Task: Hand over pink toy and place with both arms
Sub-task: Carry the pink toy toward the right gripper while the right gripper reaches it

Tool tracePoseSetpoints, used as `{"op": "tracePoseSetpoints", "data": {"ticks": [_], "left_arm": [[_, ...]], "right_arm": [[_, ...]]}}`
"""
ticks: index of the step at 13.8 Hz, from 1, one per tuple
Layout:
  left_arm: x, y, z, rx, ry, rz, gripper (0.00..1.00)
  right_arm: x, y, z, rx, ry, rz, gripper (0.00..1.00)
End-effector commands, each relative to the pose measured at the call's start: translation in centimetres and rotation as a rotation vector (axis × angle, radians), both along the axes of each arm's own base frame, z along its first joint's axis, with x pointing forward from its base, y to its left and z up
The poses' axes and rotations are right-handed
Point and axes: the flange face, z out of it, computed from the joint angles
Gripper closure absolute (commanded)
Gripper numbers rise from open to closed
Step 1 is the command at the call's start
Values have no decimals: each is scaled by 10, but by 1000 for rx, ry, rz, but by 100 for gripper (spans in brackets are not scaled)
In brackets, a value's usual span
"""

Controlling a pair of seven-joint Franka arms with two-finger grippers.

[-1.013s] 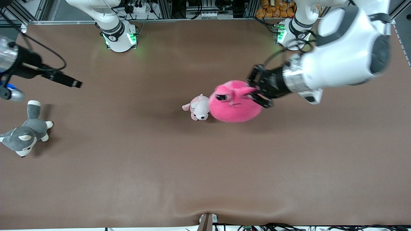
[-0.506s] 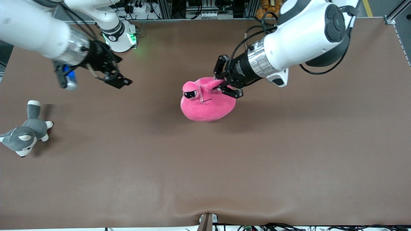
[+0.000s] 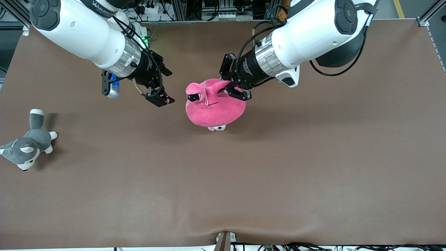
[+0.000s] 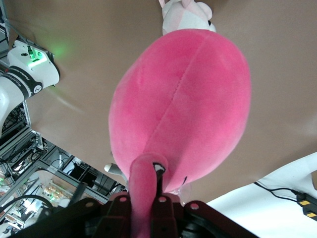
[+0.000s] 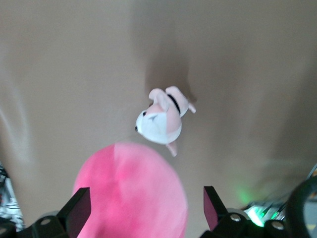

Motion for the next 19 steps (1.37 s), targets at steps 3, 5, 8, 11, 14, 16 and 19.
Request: {"op": "tracePoseSetpoints", "data": {"ticks": [3,5,8,11,14,16,19], "left_arm": [[-8,-13,4,1,-10,3,100],[-8,-13,4,1,-10,3,100],[-7,-11,5,-1,-11,6,100],[-7,-11,3,1,-5,9,100],[-7,-11,2,3,-11,2,100],[-5,-9,1,4,-20,-9,100],[-2,-3,5,-7,-57,-40,8]], "right_arm": [[14,34,8,73,74,-233,0],[20,32,7,103,87,-284,0],[20,34,4,102,92,-279,100],[27,30,-2,105,97,-289,100],[29,30,-1,109,88,-294,100],[30,28,-1,109,88,-297,100],[36,15,1,103,82,-315,100]]}}
